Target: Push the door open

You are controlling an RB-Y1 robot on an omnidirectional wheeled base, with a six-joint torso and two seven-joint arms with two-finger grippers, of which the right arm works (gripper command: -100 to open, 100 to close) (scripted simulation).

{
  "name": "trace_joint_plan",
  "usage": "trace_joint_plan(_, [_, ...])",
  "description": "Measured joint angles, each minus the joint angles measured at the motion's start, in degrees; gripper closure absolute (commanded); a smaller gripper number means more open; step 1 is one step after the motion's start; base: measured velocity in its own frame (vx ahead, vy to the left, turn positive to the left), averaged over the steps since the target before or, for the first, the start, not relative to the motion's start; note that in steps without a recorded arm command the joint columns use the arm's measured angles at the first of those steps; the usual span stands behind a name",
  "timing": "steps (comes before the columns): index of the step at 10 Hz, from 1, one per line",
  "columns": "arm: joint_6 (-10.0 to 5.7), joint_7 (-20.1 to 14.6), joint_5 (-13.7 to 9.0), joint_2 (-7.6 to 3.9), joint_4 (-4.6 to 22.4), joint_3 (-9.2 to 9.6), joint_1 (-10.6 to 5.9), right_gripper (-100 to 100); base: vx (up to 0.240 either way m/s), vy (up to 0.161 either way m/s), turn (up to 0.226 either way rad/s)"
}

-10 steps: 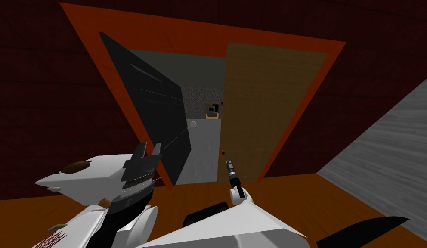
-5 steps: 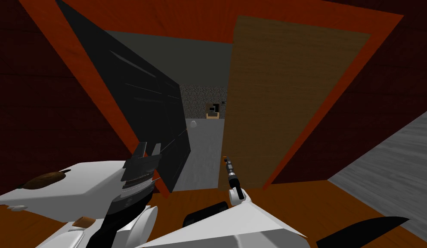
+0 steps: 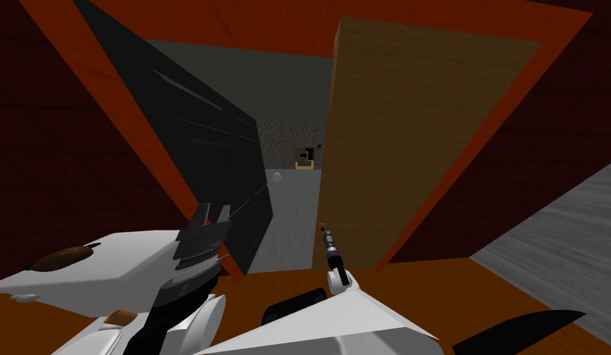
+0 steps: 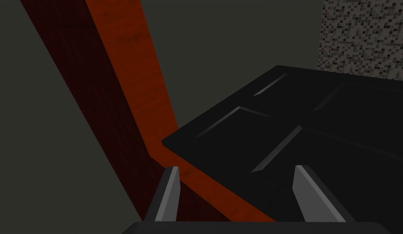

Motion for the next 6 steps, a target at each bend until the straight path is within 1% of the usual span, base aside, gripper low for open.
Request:
trace_joint_plan(1, [0.02,0.01,0.01,0.01,0.03,0.01,0.04,100,0.000,0.000,0.000])
trace_joint_plan(2, [0.03,0.01,0.00,0.01,0.05,0.01,0.06,100,0.113,0.014,-0.024])
trace_joint_plan(4, [-0.67,0.47,-0.42,-0.63,2.12,-0.71,-0.41,100,0.152,0.037,-0.028])
trace_joint_plan(5, [-0.34,0.36,-0.49,-1.05,1.30,-0.80,-0.05,100,0.173,0.027,-0.041])
trace_joint_plan(6, [0.24,0.25,-0.73,-1.76,0.43,-1.22,0.29,100,0.215,0.010,-0.075])
